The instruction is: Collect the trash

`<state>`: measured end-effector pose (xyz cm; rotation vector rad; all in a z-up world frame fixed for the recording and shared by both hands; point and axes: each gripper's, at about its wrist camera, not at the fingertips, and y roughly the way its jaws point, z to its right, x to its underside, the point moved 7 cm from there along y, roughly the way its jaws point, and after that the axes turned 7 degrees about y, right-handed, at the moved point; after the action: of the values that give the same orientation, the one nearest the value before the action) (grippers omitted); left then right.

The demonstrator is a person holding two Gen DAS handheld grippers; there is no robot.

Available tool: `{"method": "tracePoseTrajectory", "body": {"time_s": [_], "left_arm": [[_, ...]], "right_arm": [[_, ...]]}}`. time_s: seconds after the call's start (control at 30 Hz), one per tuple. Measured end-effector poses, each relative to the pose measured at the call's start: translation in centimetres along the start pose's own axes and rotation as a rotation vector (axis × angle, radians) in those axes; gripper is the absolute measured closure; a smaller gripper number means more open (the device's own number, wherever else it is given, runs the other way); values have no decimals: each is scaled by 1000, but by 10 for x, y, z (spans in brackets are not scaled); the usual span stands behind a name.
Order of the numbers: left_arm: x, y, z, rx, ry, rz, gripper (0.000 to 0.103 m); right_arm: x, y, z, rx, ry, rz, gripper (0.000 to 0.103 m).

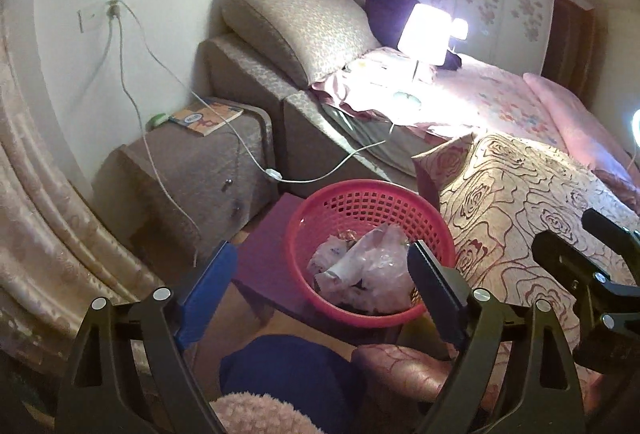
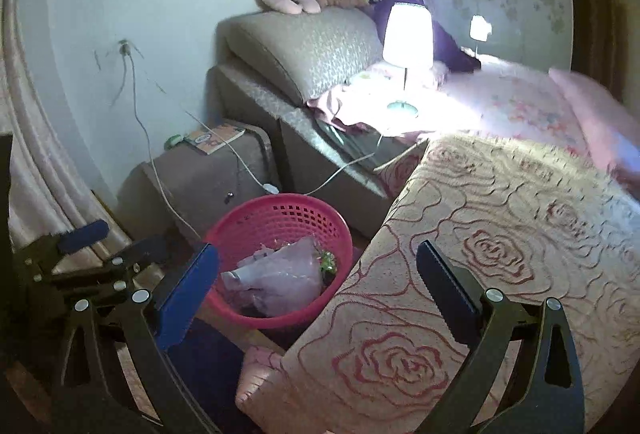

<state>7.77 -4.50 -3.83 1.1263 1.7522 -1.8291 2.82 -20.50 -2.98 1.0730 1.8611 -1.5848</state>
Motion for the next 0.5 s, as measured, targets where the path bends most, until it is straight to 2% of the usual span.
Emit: {"method": "tracePoseTrajectory", "body": {"time_s": [0.23, 0.5], "left_arm": [[8, -18, -3, -13, 7, 26, 18], [14, -25, -7, -5, -3, 42, 17]], "right_arm": [[12, -8, -9, -35, 47, -28, 7], [22, -11, -22, -39, 23, -41, 7]]}}
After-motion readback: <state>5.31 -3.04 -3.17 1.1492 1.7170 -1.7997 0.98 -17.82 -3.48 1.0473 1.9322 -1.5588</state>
